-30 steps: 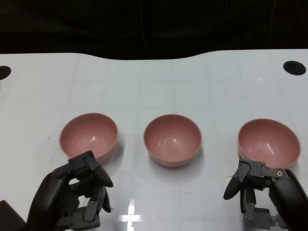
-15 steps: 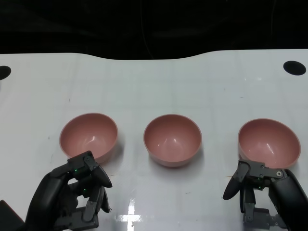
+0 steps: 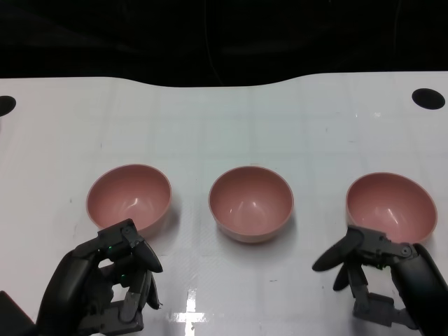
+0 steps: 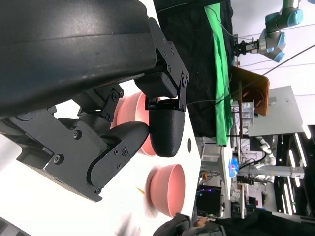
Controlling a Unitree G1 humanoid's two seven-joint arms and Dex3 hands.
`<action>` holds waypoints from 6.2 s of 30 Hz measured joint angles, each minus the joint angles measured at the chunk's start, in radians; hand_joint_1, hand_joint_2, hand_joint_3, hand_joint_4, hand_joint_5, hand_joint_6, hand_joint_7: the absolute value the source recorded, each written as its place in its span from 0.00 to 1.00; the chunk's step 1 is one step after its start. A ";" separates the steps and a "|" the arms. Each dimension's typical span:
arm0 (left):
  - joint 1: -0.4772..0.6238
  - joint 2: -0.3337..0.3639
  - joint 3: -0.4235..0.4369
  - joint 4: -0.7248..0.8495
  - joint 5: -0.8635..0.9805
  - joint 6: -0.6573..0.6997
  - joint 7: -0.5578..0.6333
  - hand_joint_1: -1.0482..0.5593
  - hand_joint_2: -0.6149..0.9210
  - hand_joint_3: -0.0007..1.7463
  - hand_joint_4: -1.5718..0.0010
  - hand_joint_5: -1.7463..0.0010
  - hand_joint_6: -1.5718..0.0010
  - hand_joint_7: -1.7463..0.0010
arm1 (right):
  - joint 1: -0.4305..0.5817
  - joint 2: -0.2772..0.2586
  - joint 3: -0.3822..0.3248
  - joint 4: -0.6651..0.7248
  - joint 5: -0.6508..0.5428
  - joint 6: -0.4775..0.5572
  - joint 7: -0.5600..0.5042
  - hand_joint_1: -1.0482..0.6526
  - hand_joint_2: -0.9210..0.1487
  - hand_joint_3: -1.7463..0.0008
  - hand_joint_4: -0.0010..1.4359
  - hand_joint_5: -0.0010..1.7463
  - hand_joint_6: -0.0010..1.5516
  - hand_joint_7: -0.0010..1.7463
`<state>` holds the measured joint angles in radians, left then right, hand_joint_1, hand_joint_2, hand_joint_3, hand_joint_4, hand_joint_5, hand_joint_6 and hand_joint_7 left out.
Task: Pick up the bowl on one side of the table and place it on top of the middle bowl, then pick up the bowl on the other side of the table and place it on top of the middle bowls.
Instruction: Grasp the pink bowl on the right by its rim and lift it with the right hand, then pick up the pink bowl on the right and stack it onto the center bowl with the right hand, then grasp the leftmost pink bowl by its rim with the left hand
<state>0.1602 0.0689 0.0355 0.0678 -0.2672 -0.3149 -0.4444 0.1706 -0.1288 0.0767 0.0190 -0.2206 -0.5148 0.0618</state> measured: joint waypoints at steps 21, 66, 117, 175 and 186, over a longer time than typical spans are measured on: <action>0.000 0.000 -0.002 0.000 0.006 0.000 0.000 0.53 0.70 0.74 0.45 0.02 0.49 0.13 | 0.011 -0.127 -0.037 -0.236 -0.408 0.253 -0.071 0.19 0.04 1.00 0.05 0.34 0.14 0.06; 0.009 -0.013 -0.027 -0.029 0.025 0.003 0.014 0.54 0.73 0.70 0.46 0.02 0.50 0.14 | -0.503 -0.257 0.249 0.516 -0.698 0.331 -0.377 0.51 0.32 0.45 0.65 1.00 0.46 0.97; 0.013 -0.022 -0.036 -0.046 0.037 0.002 0.028 0.54 0.75 0.66 0.47 0.02 0.50 0.15 | -0.702 -0.073 0.494 0.590 -0.707 0.067 -0.518 0.55 0.55 0.43 0.64 1.00 0.49 0.91; 0.025 -0.016 -0.026 -0.063 0.025 0.007 0.030 0.52 0.76 0.64 0.49 0.04 0.52 0.15 | -0.080 -0.189 0.165 -0.124 -0.293 0.112 -0.151 0.39 0.00 0.94 0.33 0.25 0.35 0.06; 0.020 -0.001 0.013 -0.084 0.035 -0.003 0.050 0.52 0.87 0.36 0.56 0.43 0.47 0.89 | 0.063 -0.069 0.121 -0.109 -0.016 0.020 -0.151 0.58 0.32 0.45 0.46 0.81 0.50 0.54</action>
<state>0.1798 0.0677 0.0488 -0.0160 -0.2327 -0.3179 -0.3949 0.2337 -0.1976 0.1977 -0.0900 -0.2364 -0.4951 -0.0891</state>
